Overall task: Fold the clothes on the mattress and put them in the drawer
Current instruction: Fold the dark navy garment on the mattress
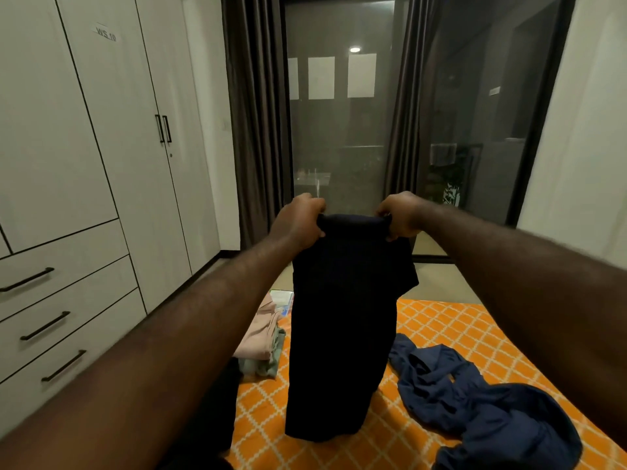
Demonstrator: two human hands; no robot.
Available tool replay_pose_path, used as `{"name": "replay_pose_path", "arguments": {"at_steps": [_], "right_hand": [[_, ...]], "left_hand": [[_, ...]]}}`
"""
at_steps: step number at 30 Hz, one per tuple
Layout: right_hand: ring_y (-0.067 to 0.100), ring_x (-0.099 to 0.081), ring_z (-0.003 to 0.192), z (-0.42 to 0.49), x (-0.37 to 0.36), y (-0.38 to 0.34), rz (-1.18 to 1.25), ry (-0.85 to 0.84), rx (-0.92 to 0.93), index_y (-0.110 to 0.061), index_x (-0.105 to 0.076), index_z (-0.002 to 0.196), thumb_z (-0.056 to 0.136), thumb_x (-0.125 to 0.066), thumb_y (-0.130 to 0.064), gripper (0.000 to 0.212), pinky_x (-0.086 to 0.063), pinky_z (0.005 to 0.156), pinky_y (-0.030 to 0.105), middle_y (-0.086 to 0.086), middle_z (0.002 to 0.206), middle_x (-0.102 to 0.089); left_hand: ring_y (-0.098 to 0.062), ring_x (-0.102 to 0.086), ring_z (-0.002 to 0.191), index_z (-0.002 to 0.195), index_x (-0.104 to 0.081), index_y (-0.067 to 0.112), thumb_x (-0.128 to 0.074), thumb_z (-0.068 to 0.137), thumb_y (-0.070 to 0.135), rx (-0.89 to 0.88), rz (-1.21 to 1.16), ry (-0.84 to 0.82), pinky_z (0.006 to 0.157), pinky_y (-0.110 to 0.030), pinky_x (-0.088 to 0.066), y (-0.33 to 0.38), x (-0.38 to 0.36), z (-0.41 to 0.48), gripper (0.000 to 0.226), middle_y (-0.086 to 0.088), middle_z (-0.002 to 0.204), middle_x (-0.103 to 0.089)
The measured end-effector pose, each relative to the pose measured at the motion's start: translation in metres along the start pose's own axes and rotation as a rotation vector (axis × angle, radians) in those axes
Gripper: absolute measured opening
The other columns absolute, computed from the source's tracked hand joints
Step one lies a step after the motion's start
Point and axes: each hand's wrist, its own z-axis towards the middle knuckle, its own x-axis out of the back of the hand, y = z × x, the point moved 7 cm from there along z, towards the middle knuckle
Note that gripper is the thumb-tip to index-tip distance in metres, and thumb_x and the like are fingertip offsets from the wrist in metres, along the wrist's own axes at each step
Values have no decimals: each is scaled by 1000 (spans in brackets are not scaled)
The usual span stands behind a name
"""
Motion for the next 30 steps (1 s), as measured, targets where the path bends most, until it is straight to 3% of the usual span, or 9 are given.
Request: {"name": "replay_pose_path", "arguments": {"at_steps": [4, 7, 10, 13, 15, 19, 24, 27, 30], "right_hand": [[19, -63, 97, 1, 4, -5, -65, 38, -33, -24, -67, 111, 93, -71, -20, 20, -53, 89, 35, 2, 106, -65], [20, -62, 97, -3, 17, -10, -164, 66, -48, -33, -63, 104, 94, -68, -33, 12, -53, 96, 46, 0, 101, -64], [23, -64, 96, 0, 22, -5, -85, 54, -117, -26, -66, 115, 93, -69, -30, 22, -56, 94, 47, 3, 104, -63], [29, -67, 96, 4, 22, 1, 94, -2, -203, -19, -63, 123, 94, -70, -21, 30, -62, 77, 42, 11, 113, -62], [33, -67, 97, 5, 21, 2, 206, -71, -246, -16, -61, 129, 94, -70, -16, 36, -60, 58, 36, 15, 119, -60], [30, -72, 82, 13, 24, 3, 283, -151, -290, -8, -56, 132, 95, -68, -11, 39, -54, 44, 25, 18, 117, -62], [12, -63, 45, 22, 32, 8, 381, -211, -344, -12, -58, 127, 95, -67, -7, 33, -41, 36, 15, 9, 85, -65], [18, -71, 54, 39, 22, 13, 521, -228, -380, -8, -57, 127, 94, -65, -3, 34, -51, 40, 19, 15, 98, -68], [32, -74, 82, 60, 10, 15, 636, -150, -400, -7, -55, 126, 92, -65, 2, 36, -58, 45, 28, 21, 120, -58]], "left_hand": [[-28, -60, 94, 108, -64, 21, -65, 94, 28, -58, 246, 80, 81, -44, -57, 14, 7, -1, 15, -6, 109, -52], [-36, -50, 116, 117, -62, 28, -63, 95, 36, -8, 376, 55, 94, -53, -48, 9, 14, 0, 24, -9, 123, -50], [-43, -34, 137, 114, -61, 30, -63, 94, 37, -1, 321, 17, 101, -64, -41, 7, 22, 2, 21, -7, 132, -49], [-27, -61, 111, 110, -62, 26, -63, 95, 31, 15, 155, -53, 93, -51, -53, 5, 27, 5, 16, -2, 111, -63], [-22, -63, 101, 114, -62, 26, -66, 94, 30, 27, 117, -89, 91, -48, -55, 2, 30, 6, 20, 0, 109, -64], [-19, -61, 106, 122, -62, 27, -68, 94, 28, 64, 49, -133, 95, -47, -53, -5, 29, 15, 29, 0, 116, -62], [-19, -58, 111, 120, -62, 27, -74, 89, 24, 105, -21, -190, 98, -47, -52, -18, 27, 39, 33, 0, 119, -60], [-20, -57, 114, 121, -62, 26, -75, 88, 21, 116, -54, -208, 100, -47, -51, -27, 16, 55, 36, -1, 121, -60], [-21, -57, 118, 123, -63, 25, -76, 86, 19, 142, -90, -192, 101, -44, -51, -43, -5, 75, 39, -1, 124, -60]]}}
